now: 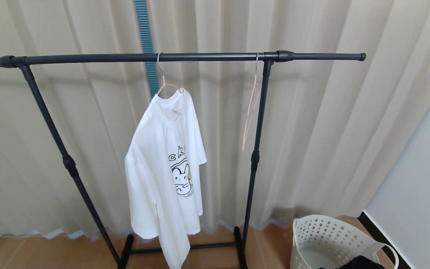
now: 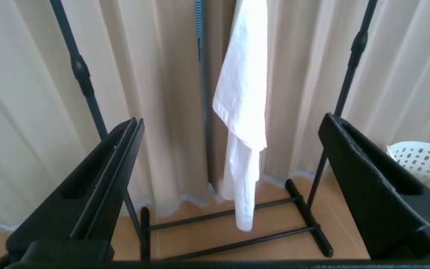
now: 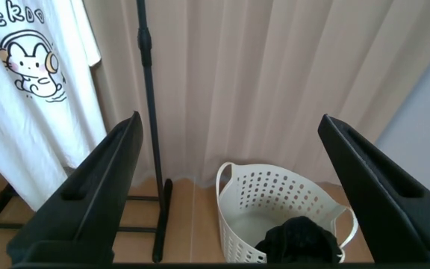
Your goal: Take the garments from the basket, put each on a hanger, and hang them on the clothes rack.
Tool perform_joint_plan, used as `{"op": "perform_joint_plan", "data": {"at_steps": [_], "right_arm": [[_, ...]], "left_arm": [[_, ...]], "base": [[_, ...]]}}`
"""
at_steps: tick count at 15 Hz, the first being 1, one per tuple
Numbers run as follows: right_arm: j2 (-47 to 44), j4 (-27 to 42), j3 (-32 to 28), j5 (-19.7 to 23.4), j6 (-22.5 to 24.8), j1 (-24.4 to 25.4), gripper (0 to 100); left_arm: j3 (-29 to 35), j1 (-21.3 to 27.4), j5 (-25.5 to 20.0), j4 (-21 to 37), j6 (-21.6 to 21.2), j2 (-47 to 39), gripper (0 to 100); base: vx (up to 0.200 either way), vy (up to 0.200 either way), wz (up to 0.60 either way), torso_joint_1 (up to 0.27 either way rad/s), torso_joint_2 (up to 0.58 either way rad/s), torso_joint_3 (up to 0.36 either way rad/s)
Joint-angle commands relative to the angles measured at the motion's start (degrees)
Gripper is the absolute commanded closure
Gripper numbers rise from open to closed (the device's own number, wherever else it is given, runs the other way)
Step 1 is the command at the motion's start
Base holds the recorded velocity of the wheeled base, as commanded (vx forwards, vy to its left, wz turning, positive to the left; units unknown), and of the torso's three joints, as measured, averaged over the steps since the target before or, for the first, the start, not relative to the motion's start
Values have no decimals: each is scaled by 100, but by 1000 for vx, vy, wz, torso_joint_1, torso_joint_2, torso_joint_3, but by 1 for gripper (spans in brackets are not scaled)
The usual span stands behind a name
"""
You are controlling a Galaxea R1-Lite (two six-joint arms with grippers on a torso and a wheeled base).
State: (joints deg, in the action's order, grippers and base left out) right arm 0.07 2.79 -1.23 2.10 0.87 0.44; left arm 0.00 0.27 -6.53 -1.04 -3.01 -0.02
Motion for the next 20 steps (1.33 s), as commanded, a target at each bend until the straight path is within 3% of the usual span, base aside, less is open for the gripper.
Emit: {"op": "perform_joint_plan", "data": {"at_steps": [1, 17, 20], "right_arm": [[-7, 2, 0, 1, 1, 0, 0], [-7, -7, 0, 1, 10, 0, 0], [-7, -7, 0, 1, 10, 0, 0]], "left_arm": [[0, 0, 3, -2, 2, -6, 0], [0, 0, -6, -2, 2, -6, 0], [0, 0, -6, -2, 2, -6, 0]], "base": [[0, 0, 0, -203, 540, 334], [0, 0, 0, -131, 474, 338], [0, 0, -600, -17, 103, 92]]}}
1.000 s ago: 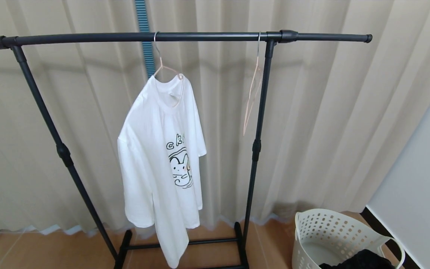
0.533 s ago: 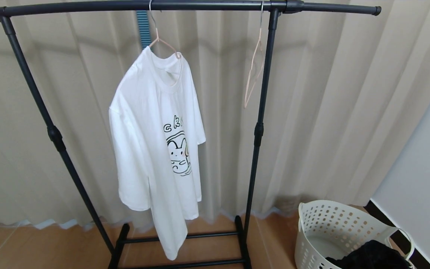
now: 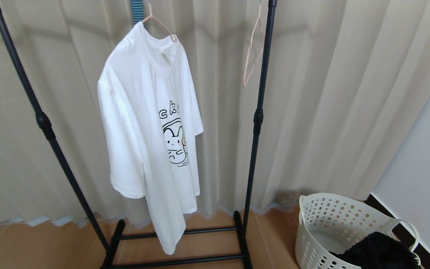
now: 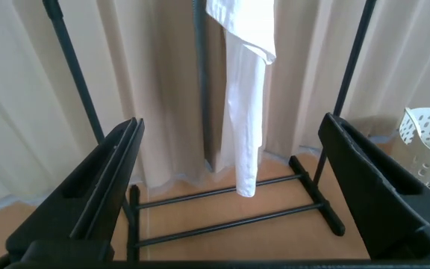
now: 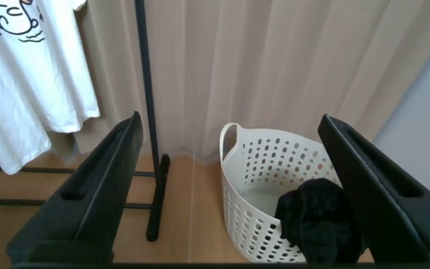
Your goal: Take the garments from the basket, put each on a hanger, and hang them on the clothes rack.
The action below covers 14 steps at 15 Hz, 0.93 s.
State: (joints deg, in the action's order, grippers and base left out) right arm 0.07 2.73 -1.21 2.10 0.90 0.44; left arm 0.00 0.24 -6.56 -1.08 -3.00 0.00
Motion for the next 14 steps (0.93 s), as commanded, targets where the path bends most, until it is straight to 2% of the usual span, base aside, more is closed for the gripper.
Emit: {"op": "perform_joint_plan", "data": {"at_steps": [1, 8, 11, 14], "right_arm": [[-7, -1, -2, 1, 6, 0, 0], [-7, -1, -2, 1, -2, 0, 0], [-7, -1, -2, 1, -2, 0, 0], [-7, -1, 6, 1, -2, 0, 0]], "left_arm": [[0, 2, -3, 3, 1, -9, 0], [0, 2, -3, 3, 1, -9, 0], [0, 2, -3, 3, -8, -9, 0], [0, 2, -3, 12, -34, -9, 0]], "base": [[0, 0, -600, 2, 41, 32], [0, 0, -600, 4, 6, 6], [0, 0, 0, 0, 0, 0], [0, -200, 0, -1, 2, 4]]}}
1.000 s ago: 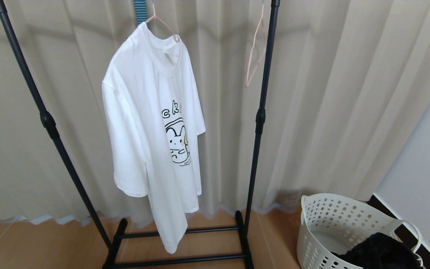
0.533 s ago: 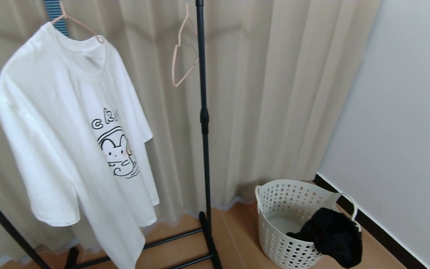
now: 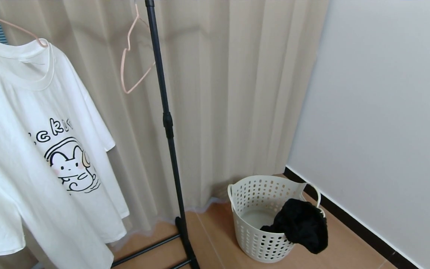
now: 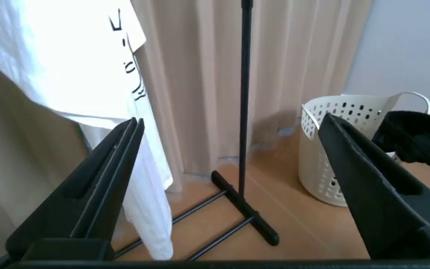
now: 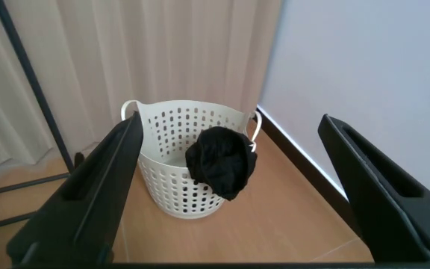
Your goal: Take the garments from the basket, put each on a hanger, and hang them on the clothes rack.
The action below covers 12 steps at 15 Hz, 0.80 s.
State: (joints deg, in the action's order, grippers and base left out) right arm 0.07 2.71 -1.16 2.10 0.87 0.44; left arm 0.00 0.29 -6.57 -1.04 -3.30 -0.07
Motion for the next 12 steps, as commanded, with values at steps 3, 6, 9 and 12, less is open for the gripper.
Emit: {"op": "perform_joint_plan", "data": {"at_steps": [3, 6, 9, 12], "right_arm": [[-7, 2, -7, 1, 1, 9, 0], [-7, 2, -7, 1, 1, 0, 0], [-7, 2, 2, 1, 1, 0, 0], [-7, 2, -7, 1, 1, 0, 0]], "left_arm": [[0, 6, -2, -2, -4, -1, 0], [0, -3, 7, -2, 5, -10, 0], [0, -3, 7, -2, 14, -10, 0], [0, -3, 7, -2, 75, -1, 0]], "base": [[0, -200, 0, -1, 1, 5], [0, -200, 0, 1, 1, 4], [0, -200, 0, 1, 2, 2], [0, -133, 0, 3, 3, -2]]}}
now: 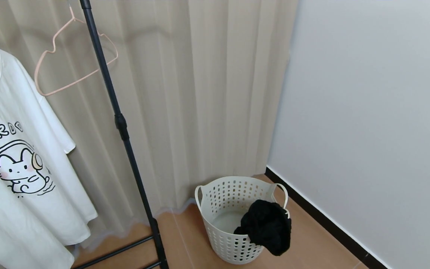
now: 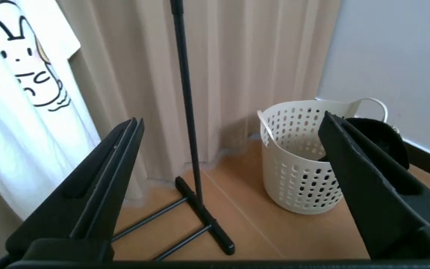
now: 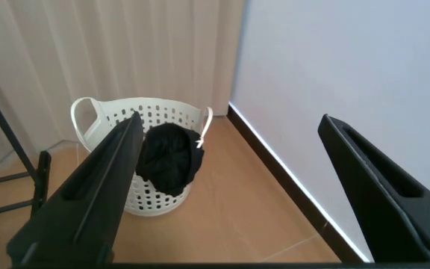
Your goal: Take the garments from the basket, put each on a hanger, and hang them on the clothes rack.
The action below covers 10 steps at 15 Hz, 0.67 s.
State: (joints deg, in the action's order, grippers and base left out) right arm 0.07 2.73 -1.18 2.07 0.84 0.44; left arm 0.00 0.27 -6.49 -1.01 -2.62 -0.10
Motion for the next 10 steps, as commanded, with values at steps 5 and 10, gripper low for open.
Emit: {"op": "perform_joint_plan", "data": {"at_steps": [5, 10], "right_arm": [[-7, -9, 4, -14, 4, 0, 0], [-7, -9, 4, -14, 4, 0, 0]], "left_arm": [[0, 8, 42, 5, 34, 1, 0], [0, 8, 183, 5, 157, 1, 0]], "base": [[0, 0, 0, 0, 0, 0], [0, 0, 0, 2, 3, -48]]}}
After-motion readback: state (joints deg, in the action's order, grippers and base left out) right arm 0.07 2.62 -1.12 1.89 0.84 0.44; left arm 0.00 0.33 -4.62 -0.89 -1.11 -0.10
